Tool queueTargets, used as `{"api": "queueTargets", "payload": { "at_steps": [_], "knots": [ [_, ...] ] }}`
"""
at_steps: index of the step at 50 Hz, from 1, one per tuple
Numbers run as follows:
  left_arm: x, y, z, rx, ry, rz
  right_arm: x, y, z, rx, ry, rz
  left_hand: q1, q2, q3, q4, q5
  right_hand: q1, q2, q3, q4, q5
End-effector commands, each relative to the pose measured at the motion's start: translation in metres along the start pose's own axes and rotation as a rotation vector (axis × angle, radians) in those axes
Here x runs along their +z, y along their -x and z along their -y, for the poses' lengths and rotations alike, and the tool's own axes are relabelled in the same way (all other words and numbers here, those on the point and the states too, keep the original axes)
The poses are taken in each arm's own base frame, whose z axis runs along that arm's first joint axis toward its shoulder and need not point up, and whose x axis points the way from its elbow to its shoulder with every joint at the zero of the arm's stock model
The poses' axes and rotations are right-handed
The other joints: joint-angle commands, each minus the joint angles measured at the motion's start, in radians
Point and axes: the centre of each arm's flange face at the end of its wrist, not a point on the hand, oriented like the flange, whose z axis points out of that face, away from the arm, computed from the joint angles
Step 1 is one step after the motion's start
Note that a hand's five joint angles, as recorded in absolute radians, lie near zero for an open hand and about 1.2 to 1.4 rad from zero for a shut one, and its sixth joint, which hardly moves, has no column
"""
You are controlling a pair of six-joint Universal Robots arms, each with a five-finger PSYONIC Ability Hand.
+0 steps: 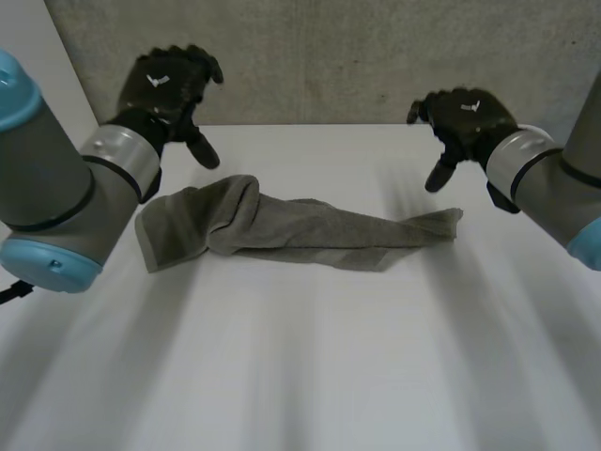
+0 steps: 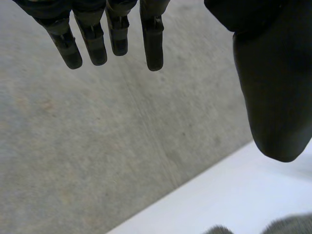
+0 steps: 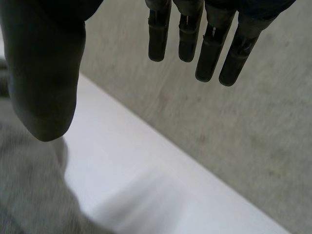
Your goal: Fold the towel.
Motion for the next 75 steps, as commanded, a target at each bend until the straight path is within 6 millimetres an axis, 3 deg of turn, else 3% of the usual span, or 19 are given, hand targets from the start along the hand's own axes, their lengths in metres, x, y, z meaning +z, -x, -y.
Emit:
{"api": "queueTargets", "payload": {
  "at_steps": [1,8,16,30,33,35,36,39,40,43,49,54,59,68,69,70,71,72,75],
  "knots": [
    [0.008,-0.008,-0.041,0.115,0.083,-0.046,0.015,0.002,-0.041,-0.019,0.104,0.001,-0.022,-0.016,-0.018,-0.015,-0.018,-0.086,-0.086,-0.085,-0.057,-0.023],
    [0.014,-0.013,-0.096,0.212,0.201,-0.077,0.025,0.014,-0.079,-0.009,0.187,0.028,-0.007,-0.002,-0.003,-0.001,-0.003,-0.063,-0.062,-0.062,-0.034,0.001],
    [0.014,-0.017,-0.131,0.255,0.271,-0.097,0.034,0.014,-0.11,-0.089,0.253,-0.019,0.008,0.013,0.011,0.014,0.012,-0.039,-0.039,-0.038,-0.01,0.024],
    [0.017,-0.02,-0.158,0.254,0.322,-0.103,0.039,0.015,-0.134,-0.192,0.288,-0.049,0.031,0.037,0.035,0.038,0.035,0.131,0.131,0.132,0.16,0.195],
    [0.017,-0.02,-0.162,0.254,0.327,-0.104,0.039,0.016,-0.136,-0.191,0.293,-0.047,0.105,0.11,0.108,0.111,0.109,0.251,0.252,0.252,0.28,0.315],
    [0.017,-0.021,-0.163,0.253,0.329,-0.105,0.039,0.016,-0.136,-0.192,0.291,-0.047,0.297,0.303,0.301,0.304,0.301,0.599,0.599,0.6,0.628,0.663],
    [0.017,-0.021,-0.163,0.253,0.329,-0.105,0.039,0.016,-0.136,-0.192,0.291,-0.047,0.298,0.304,0.302,0.305,0.302,0.601,0.601,0.602,0.63,0.664],
    [0.018,-0.019,-0.16,0.254,0.323,-0.095,0.039,0.015,-0.132,-0.192,0.282,-0.05,0.607,0.612,0.61,0.613,0.611,1.001,1.001,1.002,1.03,1.065],
    [0.019,-0.018,-0.156,0.257,0.316,-0.084,0.039,0.014,-0.128,-0.186,0.272,-0.055,0.836,0.842,0.84,0.843,0.84,1.014,1.014,1.014,1.042,1.077],
    [0.022,-0.012,-0.139,0.258,0.29,-0.038,0.036,0.012,-0.116,-0.18,0.247,-0.064,1.113,1.119,1.117,1.12,1.117,1.014,1.014,1.015,1.043,1.077],
    [0.021,-0.004,-0.095,0.248,0.21,0.031,0.029,0.006,-0.087,-0.152,0.182,-0.085,1.164,1.17,1.168,1.17,1.168,1.014,1.014,1.015,1.043,1.077],
    [0.013,0.007,-0.025,0.133,0.058,0.081,0.011,-0.007,-0.025,-0.07,0.036,-0.119,1.164,1.17,1.168,1.17,1.168,1.014,1.014,1.015,1.043,1.077],
    [0.005,0.013,0.013,0.044,-0.03,0.096,-0.005,-0.013,0.012,-0.026,-0.06,-0.119,1.164,1.17,1.168,1.17,1.168,1.014,1.014,1.015,1.043,1.077],
    [-0.004,0.018,0.027,0.029,-0.016,0.103,-0.014,-0.015,0.024,-0.01,-0.065,-0.099,1.164,1.17,1.168,1.17,1.168,1.014,1.014,1.015,1.043,1.077],
    [-0.004,0.017,0.026,0.027,-0.009,0.098,-0.014,-0.01,0.019,-0.003,-0.036,-0.079,1.164,1.17,1.168,1.17,1.168,0.858,0.858,0.859,0.887,0.921],
    [-0.005,0.014,0.026,0.026,-0.005,0.091,-0.014,-0.006,0.015,0.0,-0.008,-0.061,1.164,1.17,1.168,1.17,1.168,0.484,0.485,0.485,0.513,0.548],
    [-0.005,0.014,0.026,0.026,-0.005,0.091,-0.014,-0.006,0.015,0.0,-0.008,-0.06,1.164,1.17,1.168,1.17,1.168,0.48,0.481,0.481,0.509,0.544],
    [-0.006,0.012,0.025,0.024,0.002,0.086,-0.012,-0.002,0.007,0.006,0.024,-0.047,1.164,1.17,1.168,1.17,1.168,0.169,0.17,0.17,0.198,0.233],
    [-0.01,0.005,0.025,0.019,0.016,0.066,-0.009,0.005,-0.002,-0.003,0.068,-0.022,1.164,1.17,1.168,1.17,1.168,0.058,0.058,0.059,0.087,0.122]
  ]
}}
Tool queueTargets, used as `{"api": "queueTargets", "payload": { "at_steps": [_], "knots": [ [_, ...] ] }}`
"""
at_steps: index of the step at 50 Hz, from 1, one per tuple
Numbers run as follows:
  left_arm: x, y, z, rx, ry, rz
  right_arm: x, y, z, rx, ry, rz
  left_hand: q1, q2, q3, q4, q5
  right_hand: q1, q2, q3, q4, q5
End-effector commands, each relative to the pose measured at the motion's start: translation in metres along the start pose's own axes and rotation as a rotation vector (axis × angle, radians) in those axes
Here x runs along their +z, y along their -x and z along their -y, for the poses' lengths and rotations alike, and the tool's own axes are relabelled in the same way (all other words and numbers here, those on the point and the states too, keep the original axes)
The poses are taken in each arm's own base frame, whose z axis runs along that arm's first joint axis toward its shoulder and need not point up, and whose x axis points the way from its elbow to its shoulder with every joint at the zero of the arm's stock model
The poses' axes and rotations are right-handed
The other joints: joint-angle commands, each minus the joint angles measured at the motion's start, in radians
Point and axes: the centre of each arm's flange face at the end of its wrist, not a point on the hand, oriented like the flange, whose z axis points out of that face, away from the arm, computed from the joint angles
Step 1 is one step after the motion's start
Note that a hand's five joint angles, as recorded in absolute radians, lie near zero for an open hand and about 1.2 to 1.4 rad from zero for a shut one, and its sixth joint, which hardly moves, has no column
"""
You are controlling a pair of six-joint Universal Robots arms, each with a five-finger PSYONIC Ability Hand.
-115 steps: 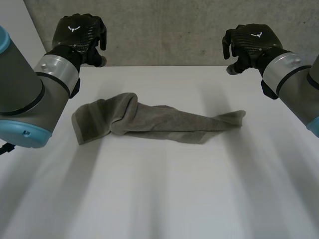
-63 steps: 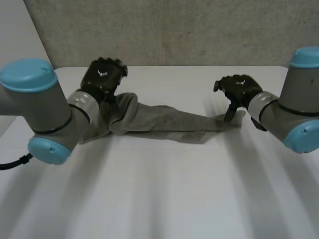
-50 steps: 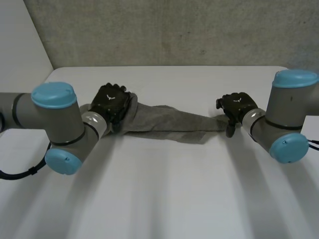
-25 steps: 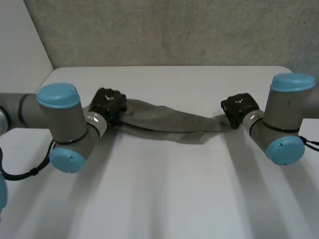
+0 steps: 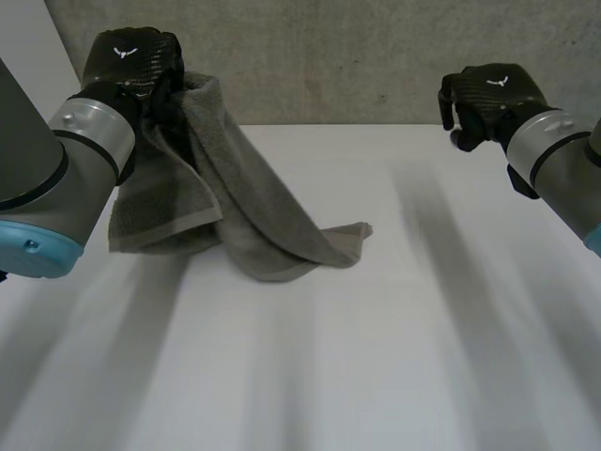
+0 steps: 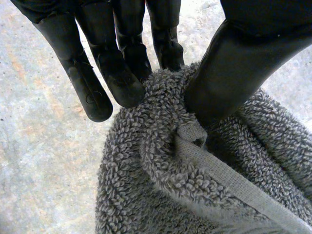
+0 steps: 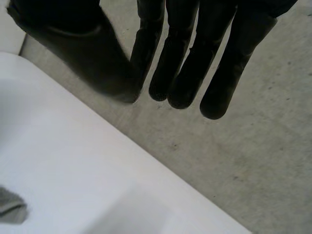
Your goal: Fold the towel.
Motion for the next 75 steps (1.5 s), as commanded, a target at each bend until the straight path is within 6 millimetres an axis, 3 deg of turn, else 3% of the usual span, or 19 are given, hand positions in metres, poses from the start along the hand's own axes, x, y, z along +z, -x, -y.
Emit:
{"api": "queueTargets", "payload": {
  "at_steps": [1,6,13,16,17,19,20,21,22,28,36,44,52,57,66,70,72,74,75],
  "knots": [
    [-0.006,-0.011,-0.004,-0.001,0.035,-0.033,0.003,0.016,-0.023,-0.007,0.114,0.061,0.043,0.028,0.012,0.007,0.04,-0.543,-0.534,-0.549,-0.564,-0.553],
    [-0.025,-0.047,0.001,-0.081,0.074,-0.161,-0.003,0.03,-0.02,-0.036,0.132,0.1,0.043,0.028,0.012,0.007,0.04,-0.614,-0.605,-0.619,-0.635,-0.623],
    [-0.034,-0.064,0.003,-0.29,0.095,-0.209,-0.006,0.027,-0.012,-0.041,0.111,0.089,0.043,0.028,0.012,0.007,0.04,-0.617,-0.608,-0.622,-0.638,-0.626],
    [-0.031,-0.071,-0.019,-0.319,0.154,-0.214,-0.007,0.024,-0.01,-0.041,0.108,0.082,-0.278,-0.292,-0.309,-0.314,-0.281,-0.617,-0.608,-0.622,-0.638,-0.626],
    [-0.031,-0.071,-0.019,-0.319,0.154,-0.214,-0.007,0.024,-0.01,-0.041,0.108,0.082,-0.28,-0.294,-0.31,-0.316,-0.283,-0.617,-0.608,-0.622,-0.638,-0.626],
    [-0.031,-0.093,-0.058,-0.285,0.26,-0.255,-0.007,0.024,-0.009,-0.041,0.106,0.08,-0.82,-0.835,-0.851,-0.856,-0.823,-0.617,-0.608,-0.622,-0.638,-0.626],
    [-0.031,-0.093,-0.058,-0.285,0.261,-0.256,-0.007,0.024,-0.009,-0.041,0.106,0.08,-0.823,-0.838,-0.854,-0.859,-0.826,-0.617,-0.608,-0.622,-0.638,-0.626],
    [-0.035,-0.104,-0.073,-0.245,0.295,-0.283,-0.007,0.024,-0.009,-0.041,0.104,0.079,-1.096,-1.111,-1.127,-1.132,-1.099,-0.617,-0.608,-0.622,-0.638,-0.626],
    [-0.036,-0.109,-0.082,-0.192,0.309,-0.299,-0.007,0.023,-0.008,-0.042,0.103,0.077,-1.172,-1.186,-1.202,-1.207,-1.174,-0.617,-0.608,-0.622,-0.638,-0.626],
    [-0.035,-0.111,-0.088,-0.041,0.296,-0.317,-0.008,0.024,-0.006,-0.042,0.1,0.078,-1.172,-1.187,-1.203,-1.208,-1.175,-0.617,-0.608,-0.622,-0.638,-0.626],
    [-0.031,-0.095,-0.056,0.014,0.207,-0.283,-0.015,0.028,0.001,-0.043,0.101,0.093,-1.172,-1.187,-1.203,-1.208,-1.175,-0.596,-0.587,-0.602,-0.617,-0.606],
    [-0.032,-0.084,-0.043,0.017,0.193,-0.264,-0.026,0.058,-0.003,-0.048,0.144,0.175,-1.161,-1.175,-1.191,-1.196,-1.163,-0.582,-0.572,-0.587,-0.603,-0.591],
    [-0.06,-0.088,-0.069,0.038,0.365,-0.299,-0.028,0.09,-0.028,-0.053,0.201,0.252,-1.155,-1.169,-1.185,-1.191,-1.158,-0.543,-0.534,-0.549,-0.564,-0.553],
    [-0.077,-0.088,-0.094,0.048,0.453,-0.295,-0.019,0.109,-0.056,-0.04,0.206,0.277,-1.158,-1.172,-1.188,-1.193,-1.16,-0.535,-0.525,-0.54,-0.556,-0.544],
    [-0.071,-0.072,-0.122,0.072,0.461,-0.211,-0.003,0.121,-0.101,0.009,0.15,0.231,-1.143,-1.158,-1.174,-1.179,-1.146,-0.546,-0.537,-0.552,-0.567,-0.556],
    [-0.068,-0.072,-0.13,0.092,0.456,-0.211,0.003,0.119,-0.11,-0.001,0.14,0.179,-1.114,-1.128,-1.144,-1.15,-1.117,-0.543,-0.534,-0.549,-0.564,-0.553],
    [-0.068,-0.072,-0.134,0.105,0.454,-0.212,0.005,0.119,-0.115,-0.004,0.145,0.158,-1.067,-1.081,-1.097,-1.102,-1.069,-0.543,-0.534,-0.549,-0.564,-0.553],
    [-0.065,-0.074,-0.142,0.136,0.446,-0.22,0.009,0.118,-0.122,0.001,0.154,0.141,-0.798,-0.813,-0.829,-0.834,-0.801,-0.538,-0.528,-0.543,-0.559,-0.547],
    [-0.065,-0.074,-0.142,0.136,0.446,-0.22,0.009,0.118,-0.122,0.001,0.154,0.141,-0.797,-0.811,-0.827,-0.832,-0.799,-0.538,-0.528,-0.543,-0.559,-0.547]
  ]
}}
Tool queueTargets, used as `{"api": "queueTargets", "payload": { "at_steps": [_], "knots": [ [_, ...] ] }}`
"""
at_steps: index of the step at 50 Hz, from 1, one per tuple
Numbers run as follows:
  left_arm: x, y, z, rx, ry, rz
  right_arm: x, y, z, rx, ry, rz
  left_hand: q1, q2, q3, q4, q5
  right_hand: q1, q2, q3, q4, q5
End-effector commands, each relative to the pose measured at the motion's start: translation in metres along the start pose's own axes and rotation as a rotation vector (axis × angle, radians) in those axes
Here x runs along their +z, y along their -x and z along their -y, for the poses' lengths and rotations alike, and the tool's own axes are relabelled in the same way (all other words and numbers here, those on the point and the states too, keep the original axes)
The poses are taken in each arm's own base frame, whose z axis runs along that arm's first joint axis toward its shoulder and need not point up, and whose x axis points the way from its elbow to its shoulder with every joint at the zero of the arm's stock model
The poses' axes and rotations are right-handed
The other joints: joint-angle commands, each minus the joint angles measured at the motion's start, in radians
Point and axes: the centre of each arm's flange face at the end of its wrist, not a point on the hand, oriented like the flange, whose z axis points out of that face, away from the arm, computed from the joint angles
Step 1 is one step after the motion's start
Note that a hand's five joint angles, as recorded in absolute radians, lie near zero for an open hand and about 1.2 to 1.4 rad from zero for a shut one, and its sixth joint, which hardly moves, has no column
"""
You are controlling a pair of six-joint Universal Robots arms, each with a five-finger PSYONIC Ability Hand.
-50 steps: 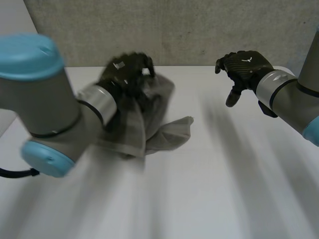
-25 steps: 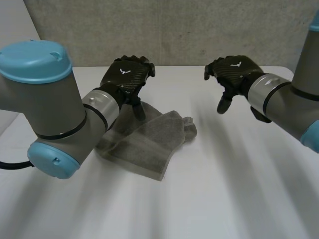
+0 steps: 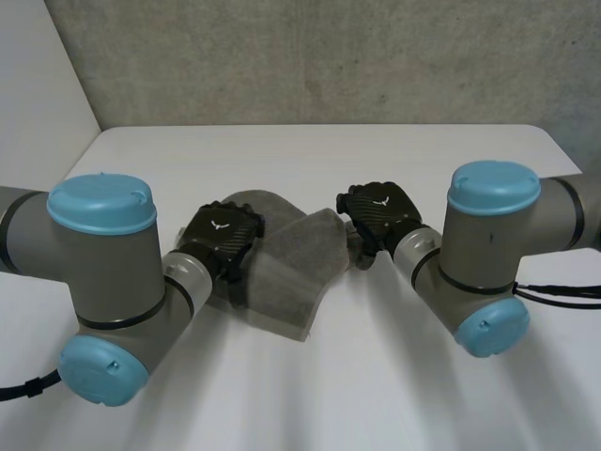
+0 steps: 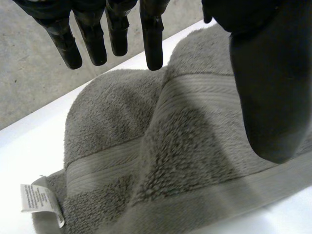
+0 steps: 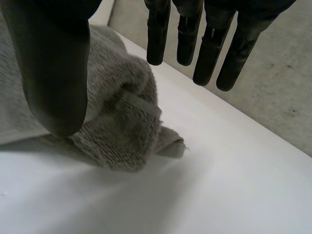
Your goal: Fold the towel.
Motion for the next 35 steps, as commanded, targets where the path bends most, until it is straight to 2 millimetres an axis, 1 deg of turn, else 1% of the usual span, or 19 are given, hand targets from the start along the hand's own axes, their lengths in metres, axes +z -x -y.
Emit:
{"api": "queueTargets", "payload": {
  "at_steps": [1,2,4,10,13,15,16,18,21,23,24,26,27,28,29,31,32,34,35],
  "knots": [
    [0.015,-0.002,-0.015,0.075,-0.007,0.007,0.013,-0.004,-0.019,0.004,0.014,-0.062,0.474,0.474,0.474,0.474,0.472,0.016,0.017,0.015,0.024,0.009],
    [0.015,-0.002,-0.015,0.075,-0.007,0.007,0.013,-0.004,-0.019,0.004,0.014,-0.062,0.476,0.475,0.475,0.476,0.473,0.016,0.017,0.015,0.024,0.009],
    [0.018,-0.003,-0.018,0.105,-0.008,0.009,0.017,-0.003,-0.027,0.004,0.026,-0.056,0.727,0.727,0.727,0.727,0.725,0.022,0.023,0.021,0.029,0.015],
    [0.018,-0.003,-0.019,0.11,-0.014,0.029,0.025,0.0,-0.04,0.009,0.049,-0.046,0.907,0.906,0.907,0.907,0.904,0.069,0.07,0.068,0.076,0.062],
    [0.018,-0.003,-0.019,0.11,-0.014,0.029,0.028,0.001,-0.046,0.01,0.058,-0.044,0.957,0.957,0.957,0.957,0.955,0.189,0.19,0.188,0.197,0.182],
    [0.018,-0.003,-0.02,0.109,-0.013,0.027,0.031,0.002,-0.054,0.01,0.074,-0.043,1.095,1.094,1.094,1.095,1.092,0.452,0.453,0.451,0.459,0.445],
    [0.018,-0.003,-0.02,0.109,-0.013,0.027,0.031,0.002,-0.054,0.01,0.074,-0.043,1.095,1.095,1.095,1.095,1.093,0.453,0.455,0.453,0.461,0.447],
    [0.017,-0.003,-0.018,0.111,-0.017,0.029,0.031,0.001,-0.053,0.016,0.072,-0.05,1.162,1.162,1.162,1.162,1.16,0.953,0.954,0.952,0.961,0.946],
    [0.016,-0.002,-0.015,0.111,-0.024,0.034,0.029,0.0,-0.049,0.02,0.062,-0.054,1.162,1.162,1.162,1.162,1.16,0.963,0.964,0.962,0.971,0.956],
    [0.014,0.004,-0.005,0.099,-0.049,0.053,0.022,-0.008,-0.021,0.053,-0.013,-0.079,1.162,1.162,1.162,1.162,1.16,0.963,0.964,0.962,0.971,0.956],
    [0.014,0.004,-0.005,0.099,-0.049,0.053,0.022,-0.008,-0.021,0.053,-0.014,-0.079,1.162,1.162,1.162,1.162,1.16,0.963,0.964,0.962,0.971,0.956],
    [0.004,0.01,0.018,0.088,-0.112,0.071,0.009,-0.017,0.007,0.113,-0.08,-0.085,1.162,1.162,1.162,1.162,1.16,0.963,0.964,0.962,0.971,0.956],
    [0.004,0.01,0.018,0.088,-0.113,0.071,0.009,-0.017,0.007,0.114,-0.081,-0.085,1.162,1.162,1.162,1.162,1.16,0.963,0.964,0.962,0.971,0.956],
    [-0.001,0.012,0.03,0.086,-0.147,0.079,0.003,-0.025,0.021,0.131,-0.115,-0.089,1.162,1.162,1.162,1.162,1.16,0.963,0.964,0.962,0.971,0.956],
    [-0.001,0.012,0.03,0.086,-0.147,0.079,0.003,-0.025,0.021,0.132,-0.115,-0.089,1.162,1.162,1.162,1.162,1.16,0.963,0.964,0.962,0.971,0.956],
    [-0.011,0.014,0.047,0.074,-0.199,0.087,-0.008,-0.042,0.05,0.155,-0.183,-0.096,1.162,1.162,1.162,1.162,1.16,0.963,0.964,0.962,0.971,0.956],
    [-0.011,0.015,0.047,0.074,-0.199,0.087,-0.008,-0.042,0.05,0.155,-0.183,-0.096,1.162,1.162,1.162,1.162,1.16,0.963,0.964,0.962,0.971,0.956],
    [-0.022,0.018,0.066,0.05,-0.257,0.096,-0.021,-0.045,0.073,0.146,-0.236,-0.061,1.162,1.162,1.162,1.162,1.16,0.963,0.964,0.962,0.971,0.956],
    [-0.022,0.018,0.066,0.05,-0.257,0.096,-0.021,-0.045,0.073,0.146,-0.236,-0.06,1.162,1.162,1.162,1.162,1.16,0.963,0.964,0.962,0.971,0.956]
  ]
}}
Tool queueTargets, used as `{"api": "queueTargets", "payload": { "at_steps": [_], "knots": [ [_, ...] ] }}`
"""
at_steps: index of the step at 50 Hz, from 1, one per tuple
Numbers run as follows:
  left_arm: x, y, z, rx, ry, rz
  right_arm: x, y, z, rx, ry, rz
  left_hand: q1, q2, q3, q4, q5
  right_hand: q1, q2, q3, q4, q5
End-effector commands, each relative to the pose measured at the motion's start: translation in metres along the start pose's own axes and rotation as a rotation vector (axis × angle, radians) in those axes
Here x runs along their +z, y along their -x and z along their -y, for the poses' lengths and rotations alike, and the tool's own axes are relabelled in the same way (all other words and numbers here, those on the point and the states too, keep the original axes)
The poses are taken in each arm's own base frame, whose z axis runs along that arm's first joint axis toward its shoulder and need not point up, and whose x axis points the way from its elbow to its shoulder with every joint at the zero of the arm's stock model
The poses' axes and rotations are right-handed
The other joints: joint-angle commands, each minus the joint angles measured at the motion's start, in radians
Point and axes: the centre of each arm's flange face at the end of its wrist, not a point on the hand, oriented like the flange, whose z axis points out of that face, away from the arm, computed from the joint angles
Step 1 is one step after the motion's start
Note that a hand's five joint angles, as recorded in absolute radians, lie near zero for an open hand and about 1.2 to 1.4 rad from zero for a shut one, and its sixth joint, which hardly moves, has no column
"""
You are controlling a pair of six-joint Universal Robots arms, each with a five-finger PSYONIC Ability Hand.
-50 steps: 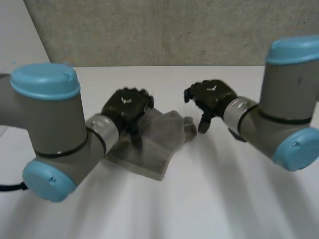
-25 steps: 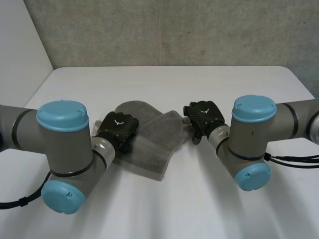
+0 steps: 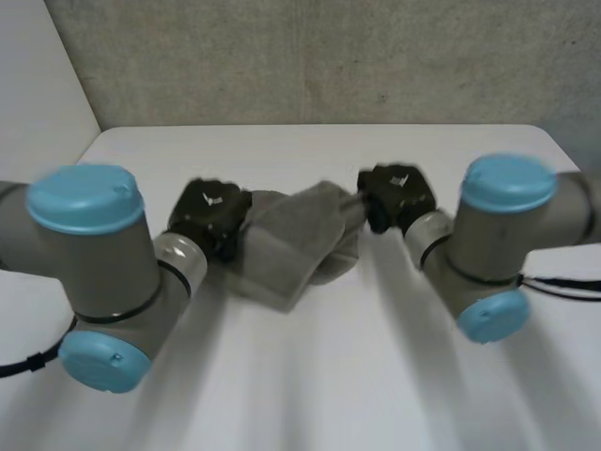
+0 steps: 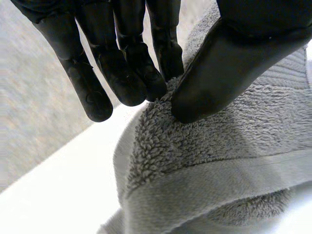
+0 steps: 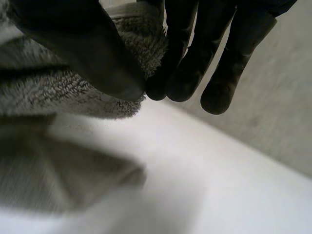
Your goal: Fold the towel.
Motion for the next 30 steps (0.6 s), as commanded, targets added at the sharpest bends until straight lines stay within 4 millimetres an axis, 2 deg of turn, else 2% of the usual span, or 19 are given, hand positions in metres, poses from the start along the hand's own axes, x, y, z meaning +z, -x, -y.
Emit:
{"api": "queueTargets", "payload": {
  "at_steps": [1,2,4,9,10,12,17,21,24,26,27,29,30],
  "knots": [
    [-0.022,0.015,0.052,-0.054,-0.151,0.034,-0.024,-0.014,0.065,0.029,-0.116,0.055,0.058,0.013,0.012,0.007,0.029,0.092,0.069,0.061,0.061,0.066],
    [-0.022,0.015,0.053,-0.055,-0.151,0.034,-0.024,-0.014,0.065,0.029,-0.116,0.055,0.058,0.013,0.012,0.007,0.029,0.092,0.069,0.061,0.061,0.066],
    [-0.03,0.021,0.067,-0.089,-0.196,0.042,-0.031,-0.018,0.074,0.027,-0.077,0.071,0.058,0.013,0.012,0.007,0.029,0.092,0.069,0.061,0.061,0.066],
    [-0.04,0.037,0.072,-0.138,-0.19,0.072,-0.036,-0.035,0.083,0.036,0.01,0.05,0.058,0.013,0.012,0.007,0.029,0.092,0.069,0.061,0.061,0.066],
    [-0.04,0.037,0.072,-0.138,-0.19,0.072,-0.036,-0.035,0.083,0.036,0.01,0.049,0.058,0.013,0.012,0.007,0.029,0.092,0.069,0.061,0.061,0.066],
    [-0.046,0.05,0.07,-0.187,-0.144,0.092,-0.041,-0.048,0.087,0.032,0.067,0.042,0.058,0.013,0.012,0.007,0.029,0.092,0.069,0.061,0.061,0.066],
    [-0.049,0.056,0.064,-0.305,-0.092,0.032,-0.053,-0.051,0.102,-0.005,0.094,0.095,0.058,0.013,0.012,0.007,0.029,0.092,0.069,0.061,0.061,0.066],
    [-0.048,0.055,0.059,-0.363,-0.078,-0.024,-0.059,-0.049,0.104,-0.018,0.127,0.146,0.058,0.013,0.012,0.007,0.029,0.092,0.069,0.061,0.061,0.066],
    [-0.044,0.057,0.051,-0.382,-0.055,-0.049,-0.062,-0.049,0.097,-0.019,0.198,0.179,0.058,0.013,0.012,0.007,0.029,0.092,0.069,0.061,0.061,0.066],
    [-0.036,0.061,0.036,-0.39,-0.012,-0.043,-0.059,-0.045,0.079,-0.047,0.273,0.205,0.058,0.013,0.012,0.007,0.029,0.092,0.069,0.061,0.061,0.066],
    [-0.036,0.061,0.036,-0.39,-0.012,-0.043,-0.059,-0.045,0.079,-0.048,0.273,0.205,0.058,0.013,0.012,0.007,0.029,0.092,0.069,0.061,0.061,0.066],
    [-0.021,0.056,0.015,-0.395,0.057,-0.053,-0.053,-0.044,0.064,-0.113,0.321,0.223,0.058,0.013,0.012,0.007,0.029,0.092,0.069,0.061,0.061,0.066],
    [-0.021,0.056,0.015,-0.395,0.057,-0.053,-0.053,-0.044,0.064,-0.114,0.322,0.223,0.058,0.013,0.012,0.007,0.029,0.092,0.069,0.061,0.061,0.066]
  ]
}}
